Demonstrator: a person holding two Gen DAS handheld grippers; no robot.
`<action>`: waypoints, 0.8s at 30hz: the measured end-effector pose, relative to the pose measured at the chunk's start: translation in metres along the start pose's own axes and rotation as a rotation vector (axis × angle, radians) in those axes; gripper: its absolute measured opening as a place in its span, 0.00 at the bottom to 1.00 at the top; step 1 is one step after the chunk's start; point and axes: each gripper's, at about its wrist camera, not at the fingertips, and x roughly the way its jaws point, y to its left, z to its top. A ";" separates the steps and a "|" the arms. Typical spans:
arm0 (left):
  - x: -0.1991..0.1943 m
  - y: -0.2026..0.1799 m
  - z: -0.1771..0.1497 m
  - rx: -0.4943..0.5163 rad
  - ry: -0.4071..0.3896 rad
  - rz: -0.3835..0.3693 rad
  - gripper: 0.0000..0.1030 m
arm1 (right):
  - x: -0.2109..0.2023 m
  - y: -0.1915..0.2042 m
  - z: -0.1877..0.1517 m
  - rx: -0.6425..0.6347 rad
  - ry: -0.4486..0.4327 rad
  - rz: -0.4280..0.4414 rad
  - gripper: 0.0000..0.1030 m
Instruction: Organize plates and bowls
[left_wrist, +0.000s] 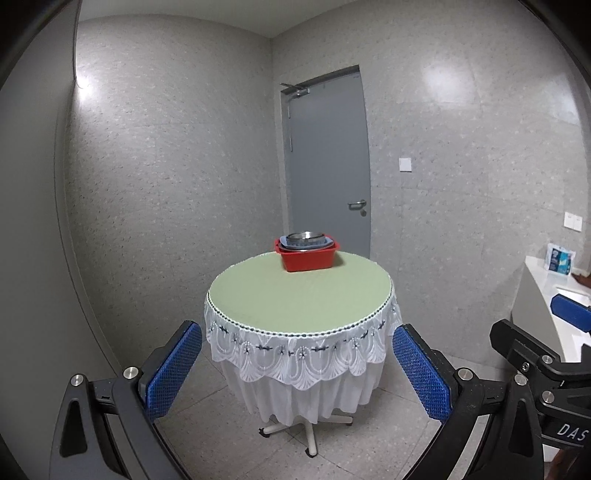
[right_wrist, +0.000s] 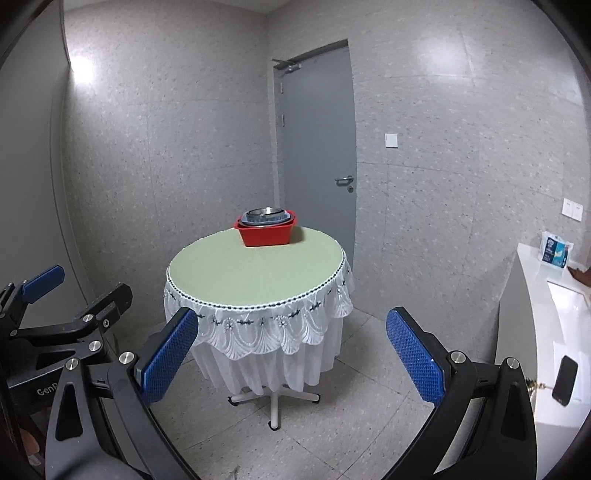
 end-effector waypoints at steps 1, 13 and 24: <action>0.002 0.001 -0.002 -0.003 0.000 -0.002 0.99 | -0.002 0.001 -0.003 -0.003 -0.001 -0.003 1.00; 0.001 0.014 -0.008 -0.025 -0.008 -0.009 0.99 | -0.013 0.006 -0.015 -0.017 -0.016 -0.023 1.00; 0.012 0.014 -0.002 -0.020 -0.010 -0.011 0.99 | -0.015 0.007 -0.015 -0.015 -0.015 -0.024 1.00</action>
